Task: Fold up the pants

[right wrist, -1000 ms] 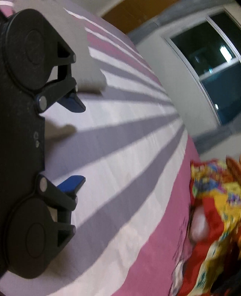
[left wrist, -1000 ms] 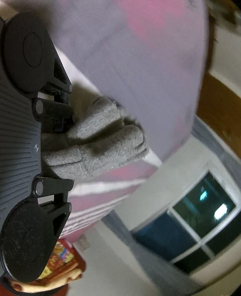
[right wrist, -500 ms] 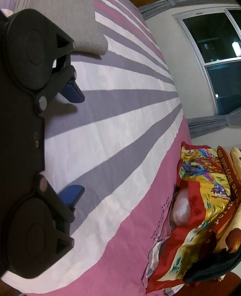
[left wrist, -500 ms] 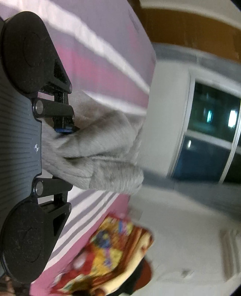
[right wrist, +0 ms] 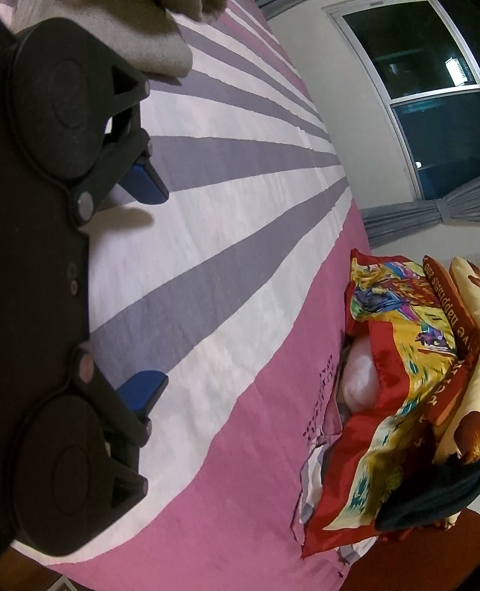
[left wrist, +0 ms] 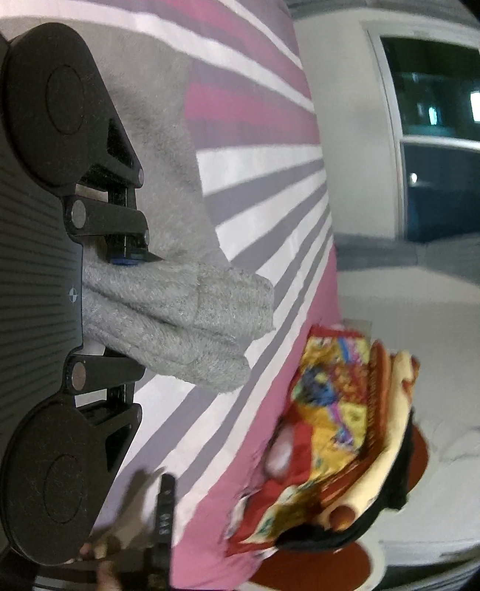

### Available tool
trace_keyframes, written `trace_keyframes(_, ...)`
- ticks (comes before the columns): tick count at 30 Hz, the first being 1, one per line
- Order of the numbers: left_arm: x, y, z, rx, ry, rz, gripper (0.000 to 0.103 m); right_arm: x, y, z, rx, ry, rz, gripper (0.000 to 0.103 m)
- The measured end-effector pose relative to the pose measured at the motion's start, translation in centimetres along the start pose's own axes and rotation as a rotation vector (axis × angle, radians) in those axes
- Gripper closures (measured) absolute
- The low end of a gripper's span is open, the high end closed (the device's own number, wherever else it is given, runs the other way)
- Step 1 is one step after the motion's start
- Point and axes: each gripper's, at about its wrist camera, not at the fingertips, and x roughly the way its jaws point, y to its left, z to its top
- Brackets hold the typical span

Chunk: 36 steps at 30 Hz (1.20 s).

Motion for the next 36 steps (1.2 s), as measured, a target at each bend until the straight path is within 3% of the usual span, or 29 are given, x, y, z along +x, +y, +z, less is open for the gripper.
trace_keyframes(4, 3.6, -2.2, 0.2, 0.084, 0.04, 0.004, 0.075, 0.1, -0.1, 0.1, 0.003, -0.003, 0.002, 0.006)
trace_keyframes(13, 5.7, -7.4, -1.3, 0.327, 0.082, 0.073, 0.073, 0.6, -0.2, 0.1, 0.002, 0.006, -0.024, 0.005)
trace_keyframes(17, 5.7, -8.7, -2.0, 0.364, 0.082, 0.063, 0.049, 0.6, 0.0, 0.0, -0.011, 0.008, -0.03, 0.005)
trace_keyframes(19, 5.6, -8.8, -1.7, 0.334, 0.082, 0.049, 0.042, 0.6, 0.0, 0.0, -0.009, 0.009, -0.029, 0.005)
trace_keyframes(21, 5.5, -8.8, -1.5, 0.301, 0.081, 0.016, 0.026, 0.5, -0.1, 0.0, -0.01, 0.009, -0.029, 0.005)
trace_keyframes(23, 5.3, -9.2, -1.4, 0.297, 0.078, -0.008, 0.016, 0.5, -0.1, 0.0, -0.009, 0.008, -0.029, 0.005)
trace_keyframes(25, 4.9, -9.0, -0.9, 0.272, 0.068, -0.034, 0.016, 0.5, -0.1, 0.0, -0.004, 0.007, -0.028, 0.005)
trace_keyframes(28, 2.1, -6.8, 0.4, 0.169, -0.013, -0.06, 0.016, 0.0, -0.5, 0.2, 0.018, -0.012, -0.01, 0.004)
trace_keyframes(32, -3.5, 0.5, 0.0, 0.016, -0.074, 0.045, 0.016, -1.9, -2.2, 0.7, 0.109, -0.095, 0.09, 0.004)
trace_keyframes(36, -9.2, 8.2, -4.7, -0.09, -0.034, 0.204, 0.016, -3.7, -0.8, 0.8, 0.074, -0.083, 0.301, 0.004)
